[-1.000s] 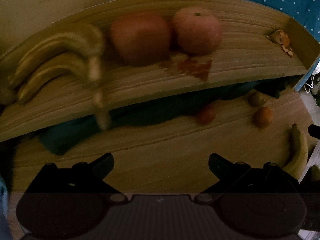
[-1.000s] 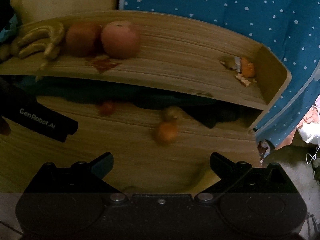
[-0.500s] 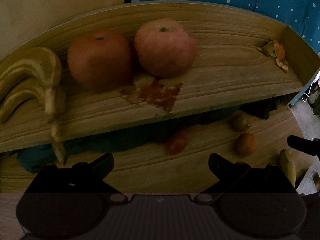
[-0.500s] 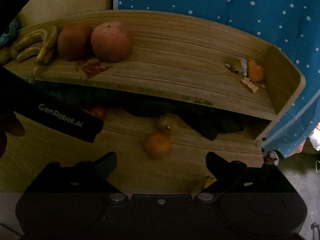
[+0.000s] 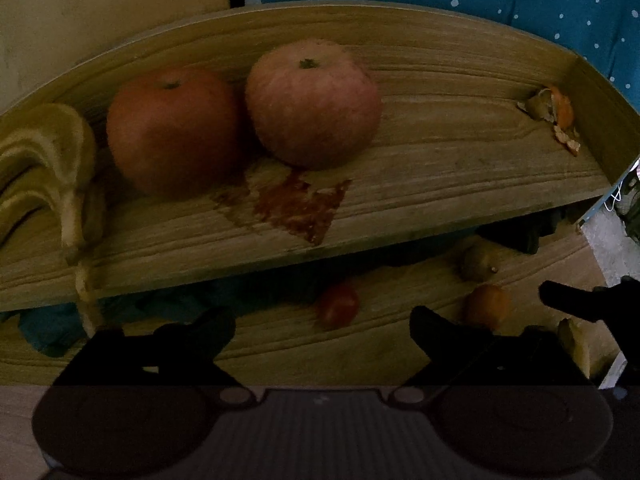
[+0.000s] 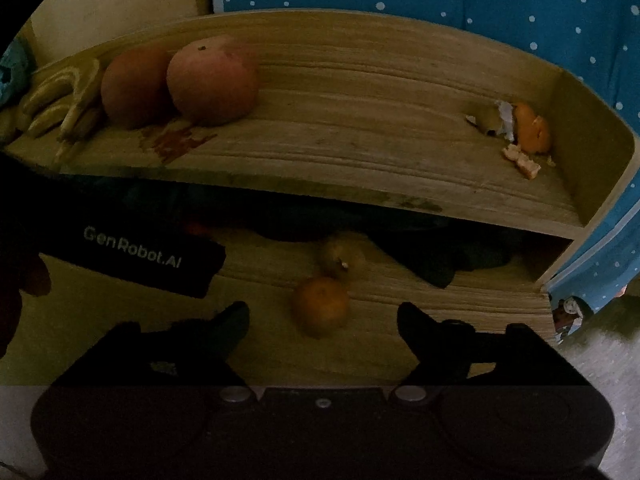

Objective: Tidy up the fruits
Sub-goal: 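Close the right tool on another mandarin orange while the left tool grasps a small red tomato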

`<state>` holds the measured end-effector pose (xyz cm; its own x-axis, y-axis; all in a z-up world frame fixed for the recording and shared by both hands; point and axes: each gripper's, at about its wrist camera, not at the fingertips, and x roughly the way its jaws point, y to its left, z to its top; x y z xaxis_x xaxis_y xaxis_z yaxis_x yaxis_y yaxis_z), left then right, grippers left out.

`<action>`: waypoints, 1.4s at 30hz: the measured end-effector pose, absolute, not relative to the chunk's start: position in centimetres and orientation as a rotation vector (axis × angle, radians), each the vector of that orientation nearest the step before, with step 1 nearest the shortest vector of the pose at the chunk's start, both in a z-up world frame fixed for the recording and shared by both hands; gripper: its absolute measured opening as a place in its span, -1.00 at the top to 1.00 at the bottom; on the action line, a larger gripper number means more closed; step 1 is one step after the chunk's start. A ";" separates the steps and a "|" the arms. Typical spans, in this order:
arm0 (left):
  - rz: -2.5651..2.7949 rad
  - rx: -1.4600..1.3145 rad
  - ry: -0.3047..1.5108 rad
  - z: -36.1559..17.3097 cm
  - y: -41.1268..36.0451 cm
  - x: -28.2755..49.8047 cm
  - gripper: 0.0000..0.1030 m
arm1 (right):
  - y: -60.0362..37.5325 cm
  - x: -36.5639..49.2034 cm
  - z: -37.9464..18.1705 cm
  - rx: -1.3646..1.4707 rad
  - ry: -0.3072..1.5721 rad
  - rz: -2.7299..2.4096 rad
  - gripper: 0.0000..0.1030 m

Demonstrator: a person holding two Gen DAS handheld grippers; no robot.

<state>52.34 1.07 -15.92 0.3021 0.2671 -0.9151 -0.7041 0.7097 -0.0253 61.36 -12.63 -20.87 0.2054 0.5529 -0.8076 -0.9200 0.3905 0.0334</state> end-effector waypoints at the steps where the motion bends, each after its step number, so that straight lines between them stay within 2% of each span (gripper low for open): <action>1: 0.675 -0.474 1.086 -16.3 1.0 52.7 -0.75 | -12.5 61.4 -20.9 -0.517 0.849 1.095 -0.52; 5: 0.662 -0.494 1.088 -16.7 1.0 53.1 -0.60 | -12.2 61.7 -21.3 -0.498 0.863 1.101 -0.36; 11: 0.644 -0.509 1.091 -17.1 0.6 53.6 -0.18 | -12.1 62.0 -21.8 -0.486 0.880 1.096 -0.06; 16: 0.648 -0.518 1.099 -17.7 0.6 54.0 0.16 | -12.1 62.2 -22.0 -0.478 0.893 1.093 0.04; 19: 0.647 -0.512 1.110 -18.0 0.4 54.1 0.29 | -12.0 61.9 -22.0 -0.476 0.897 1.097 0.04; 24: 0.645 -0.498 1.105 -18.4 0.1 54.1 0.37 | -11.8 62.1 -22.2 -0.478 0.893 1.101 0.10; 26: 0.648 -0.494 1.098 -18.6 0.2 54.0 0.42 | -11.9 62.2 -22.2 -0.481 0.887 1.098 0.26; 28: 0.653 -0.493 1.089 -18.9 0.4 54.0 0.50 | -12.0 62.1 -22.2 -0.481 0.883 1.099 0.31; 42: 0.592 -0.432 1.104 -19.3 -1.4 51.2 0.53 | -13.5 59.4 -21.1 -0.476 0.897 1.082 0.32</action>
